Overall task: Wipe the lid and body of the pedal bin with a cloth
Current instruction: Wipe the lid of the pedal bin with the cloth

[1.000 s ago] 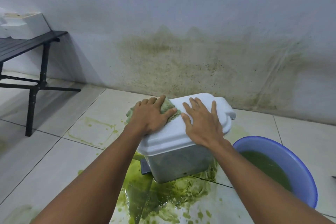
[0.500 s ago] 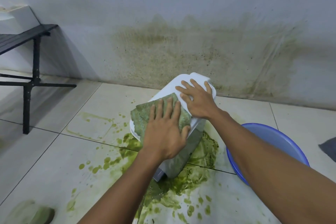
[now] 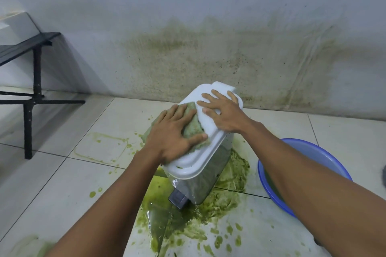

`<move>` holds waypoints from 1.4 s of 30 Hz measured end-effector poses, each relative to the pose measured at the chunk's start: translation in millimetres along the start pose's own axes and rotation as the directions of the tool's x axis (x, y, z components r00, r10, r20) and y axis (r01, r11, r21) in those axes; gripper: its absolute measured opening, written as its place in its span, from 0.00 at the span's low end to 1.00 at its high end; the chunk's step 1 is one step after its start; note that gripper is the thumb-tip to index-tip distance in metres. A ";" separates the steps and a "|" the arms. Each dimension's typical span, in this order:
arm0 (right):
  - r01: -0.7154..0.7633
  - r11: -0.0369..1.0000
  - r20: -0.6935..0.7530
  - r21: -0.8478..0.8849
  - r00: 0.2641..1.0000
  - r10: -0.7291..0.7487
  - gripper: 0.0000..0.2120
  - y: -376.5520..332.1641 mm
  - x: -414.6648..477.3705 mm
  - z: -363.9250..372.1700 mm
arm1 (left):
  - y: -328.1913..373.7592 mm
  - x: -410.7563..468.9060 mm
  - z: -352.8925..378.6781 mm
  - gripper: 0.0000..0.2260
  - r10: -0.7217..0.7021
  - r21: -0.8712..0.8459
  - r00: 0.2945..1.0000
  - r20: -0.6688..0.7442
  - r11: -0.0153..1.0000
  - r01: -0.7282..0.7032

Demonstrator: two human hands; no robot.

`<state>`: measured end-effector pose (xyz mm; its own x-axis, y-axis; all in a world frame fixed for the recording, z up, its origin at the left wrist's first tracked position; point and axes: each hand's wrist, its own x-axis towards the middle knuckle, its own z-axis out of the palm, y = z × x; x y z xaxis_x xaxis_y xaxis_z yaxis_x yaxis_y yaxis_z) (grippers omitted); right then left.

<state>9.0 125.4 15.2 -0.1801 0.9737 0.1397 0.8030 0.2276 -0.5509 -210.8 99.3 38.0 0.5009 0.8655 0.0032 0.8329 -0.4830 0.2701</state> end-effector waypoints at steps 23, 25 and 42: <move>-0.282 0.959 -0.038 -0.012 0.959 0.281 0.23 -11.1 -6.5 -5.7 | 66.1 -26.3 41.5 0.45 0.072 0.185 0.989 -0.130 0.982 -0.047; -0.238 0.971 -0.058 0.030 0.969 0.239 0.22 -11.7 -18.3 -0.2 | 56.7 -26.7 41.3 0.43 0.145 0.170 0.976 -0.165 0.979 -0.117; -0.112 0.946 -0.126 0.305 0.980 0.157 0.20 -3.4 -62.4 5.8 | 82.2 -27.9 50.7 0.44 0.084 0.212 0.976 -0.202 0.977 -0.040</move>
<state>14.2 63.9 3.6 0.0209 0.9879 0.1536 0.6063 0.1096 -0.7877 -144.4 28.7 11.3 0.5107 0.8310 0.2206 0.8433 -0.5341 0.0597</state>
